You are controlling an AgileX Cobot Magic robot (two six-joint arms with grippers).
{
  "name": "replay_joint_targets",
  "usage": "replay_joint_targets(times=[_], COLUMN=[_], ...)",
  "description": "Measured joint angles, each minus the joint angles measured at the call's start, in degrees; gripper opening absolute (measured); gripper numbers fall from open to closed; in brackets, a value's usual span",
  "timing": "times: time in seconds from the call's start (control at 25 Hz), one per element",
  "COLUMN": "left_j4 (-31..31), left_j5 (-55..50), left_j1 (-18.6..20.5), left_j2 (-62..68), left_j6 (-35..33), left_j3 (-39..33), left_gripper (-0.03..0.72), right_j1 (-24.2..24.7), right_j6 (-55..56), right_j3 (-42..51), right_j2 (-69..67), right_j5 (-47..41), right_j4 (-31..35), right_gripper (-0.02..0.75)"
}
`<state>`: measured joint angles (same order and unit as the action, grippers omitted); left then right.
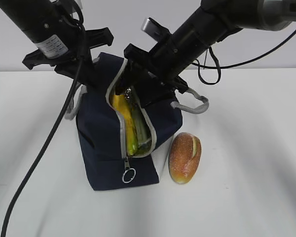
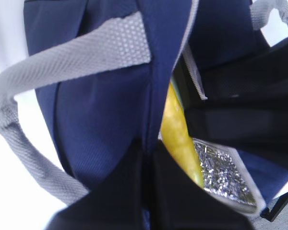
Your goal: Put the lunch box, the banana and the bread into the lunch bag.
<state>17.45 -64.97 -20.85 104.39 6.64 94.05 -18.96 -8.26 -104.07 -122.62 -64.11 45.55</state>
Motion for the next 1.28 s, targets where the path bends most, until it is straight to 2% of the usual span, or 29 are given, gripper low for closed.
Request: replay_joint_targets(times=[0.16,0.56,0.68,0.84,1.04,1.28], left_j4=[0.00,0.00,-0.05,-0.10,-0.11,-0.11], left_j5=[-0.05,-0.10,-0.16,-0.16,-0.16,-0.16], left_j1=[0.00,0.00,0.00,0.00,0.00,0.00], left_j2=[0.00,0.00,0.00,0.00,0.00,0.00], left_j6=[0.00,0.00,0.00,0.00,0.00,0.00], left_j3=[0.00,0.00,0.00,0.00,0.00,0.00], left_gripper=[0.000,0.000,0.000,0.000,0.000,0.000], right_j1=[-0.09,2.68,3.04,3.14,3.14,3.14], right_j6=[-0.62,-0.50,0.39,2.72,5.18,6.09], right_j3=[0.00,-1.77,-1.77,-1.77,-1.21,10.31], right_j2=[0.00,1.39,4.38,10.06,15.70,23.77], right_j5=[-0.90,-5.22,-5.45,-5.80,-6.19,-3.71], right_j4=[0.43,-0.84,-4.26,-12.98,-20.06,-22.49], right_gripper=[0.575,0.581,0.581,0.581,0.581,0.581])
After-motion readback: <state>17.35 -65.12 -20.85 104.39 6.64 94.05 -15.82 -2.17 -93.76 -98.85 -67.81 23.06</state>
